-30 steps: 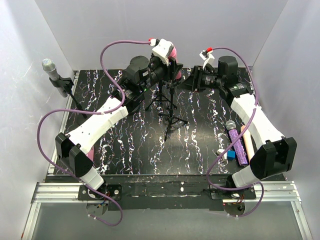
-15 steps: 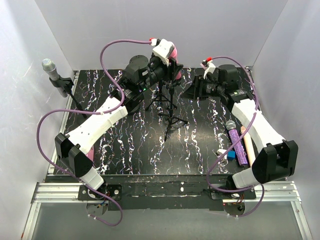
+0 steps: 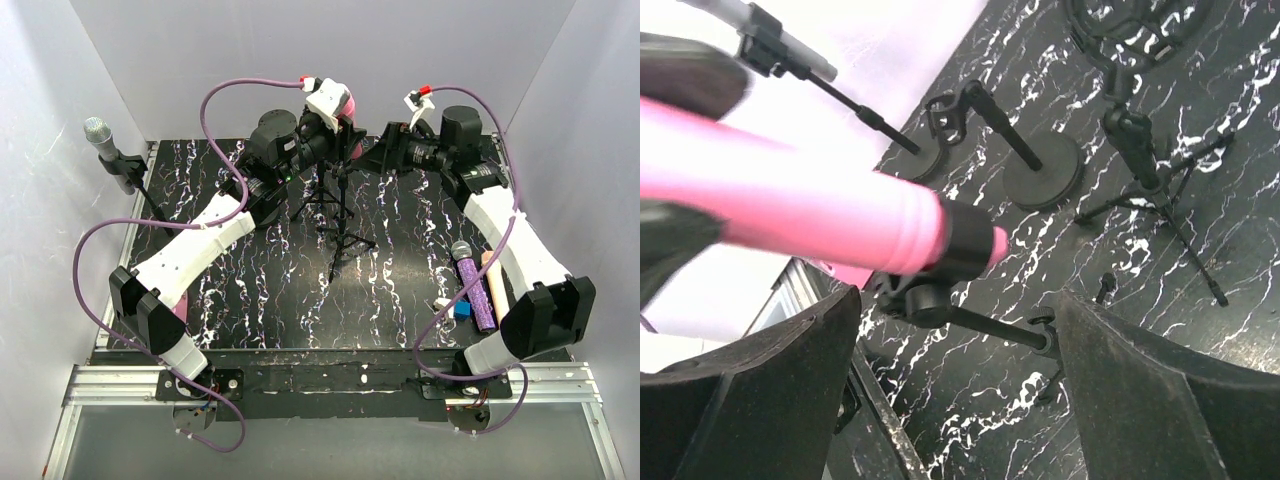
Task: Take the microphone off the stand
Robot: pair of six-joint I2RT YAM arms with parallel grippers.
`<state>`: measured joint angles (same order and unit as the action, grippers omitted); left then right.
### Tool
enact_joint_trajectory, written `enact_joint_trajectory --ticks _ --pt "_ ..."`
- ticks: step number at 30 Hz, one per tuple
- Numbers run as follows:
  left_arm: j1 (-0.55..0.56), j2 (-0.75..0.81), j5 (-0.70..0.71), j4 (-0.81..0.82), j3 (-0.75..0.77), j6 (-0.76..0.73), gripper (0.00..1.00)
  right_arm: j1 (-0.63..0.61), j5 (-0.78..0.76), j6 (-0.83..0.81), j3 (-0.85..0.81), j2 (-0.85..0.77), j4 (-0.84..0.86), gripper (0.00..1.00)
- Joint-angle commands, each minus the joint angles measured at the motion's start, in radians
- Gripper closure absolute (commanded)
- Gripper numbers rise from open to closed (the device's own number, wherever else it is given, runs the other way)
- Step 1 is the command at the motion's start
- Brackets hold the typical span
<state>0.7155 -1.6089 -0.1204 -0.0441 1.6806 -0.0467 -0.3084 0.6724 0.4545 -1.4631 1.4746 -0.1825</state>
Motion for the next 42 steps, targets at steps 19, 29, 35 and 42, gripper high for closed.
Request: enact_joint_trajectory --ticks 19,29,35,42 --pt "-0.017 0.032 -0.022 -0.096 0.191 -0.056 1.0 -0.064 -0.289 0.159 0.085 0.056 -0.106 0.22" --pt "-0.037 0.176 -0.042 -0.131 0.056 -0.027 1.0 -0.043 -0.226 0.185 0.115 0.056 -0.074 0.21" --pt "-0.037 0.11 -0.036 -0.161 0.246 -0.087 1.0 -0.04 -0.143 0.15 0.095 0.053 -0.038 0.21" --pt "-0.039 0.122 -0.068 -0.24 0.272 -0.139 1.0 -0.017 -0.073 0.05 0.003 0.003 -0.015 0.12"
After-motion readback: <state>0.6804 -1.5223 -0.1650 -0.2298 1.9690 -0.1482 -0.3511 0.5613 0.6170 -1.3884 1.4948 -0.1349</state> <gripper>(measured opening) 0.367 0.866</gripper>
